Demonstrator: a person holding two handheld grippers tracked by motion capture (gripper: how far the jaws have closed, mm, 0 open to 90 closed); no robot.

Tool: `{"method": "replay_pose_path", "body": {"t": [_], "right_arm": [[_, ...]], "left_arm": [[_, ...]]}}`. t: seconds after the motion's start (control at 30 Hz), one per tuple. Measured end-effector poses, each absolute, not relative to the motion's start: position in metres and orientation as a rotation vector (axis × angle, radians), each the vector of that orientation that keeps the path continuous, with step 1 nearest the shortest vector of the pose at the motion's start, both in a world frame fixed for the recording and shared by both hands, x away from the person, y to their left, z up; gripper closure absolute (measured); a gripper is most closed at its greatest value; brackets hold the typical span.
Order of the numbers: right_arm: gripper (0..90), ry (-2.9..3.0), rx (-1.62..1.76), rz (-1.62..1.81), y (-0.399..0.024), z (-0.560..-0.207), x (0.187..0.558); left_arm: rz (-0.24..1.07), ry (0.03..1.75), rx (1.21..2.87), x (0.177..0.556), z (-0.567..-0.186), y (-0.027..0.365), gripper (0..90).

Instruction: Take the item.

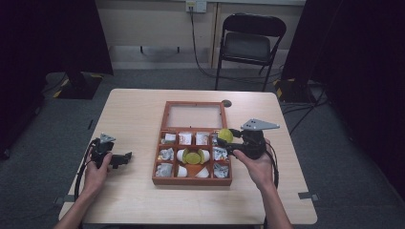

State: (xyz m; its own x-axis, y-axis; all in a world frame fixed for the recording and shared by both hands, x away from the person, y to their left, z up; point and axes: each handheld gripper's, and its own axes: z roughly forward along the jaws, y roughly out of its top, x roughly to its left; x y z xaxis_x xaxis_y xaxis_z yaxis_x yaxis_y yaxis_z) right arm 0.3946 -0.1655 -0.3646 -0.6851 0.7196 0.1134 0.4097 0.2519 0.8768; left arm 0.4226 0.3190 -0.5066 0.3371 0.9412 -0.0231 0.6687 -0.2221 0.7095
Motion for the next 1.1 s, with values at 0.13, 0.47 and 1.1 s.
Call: {"method": "replay_pose_path", "body": {"t": [0.13, 0.47, 1.1], "right_arm": [[38.1, 2.196, 1.054, 1.415, -0.173, -0.362, 0.394], [38.1, 2.143, 1.095, 1.413, -0.193, -0.358, 0.394], [38.1, 2.075, 1.198, 1.343, -0.227, -0.365, 0.399]], "left_arm": [[0.559, 1.407, 1.977, 0.423, -0.507, 0.319, 0.0], [0.559, 1.406, 1.976, 0.423, -0.507, 0.319, 0.0], [0.559, 1.407, 1.977, 0.423, -0.507, 0.319, 0.0]]}}
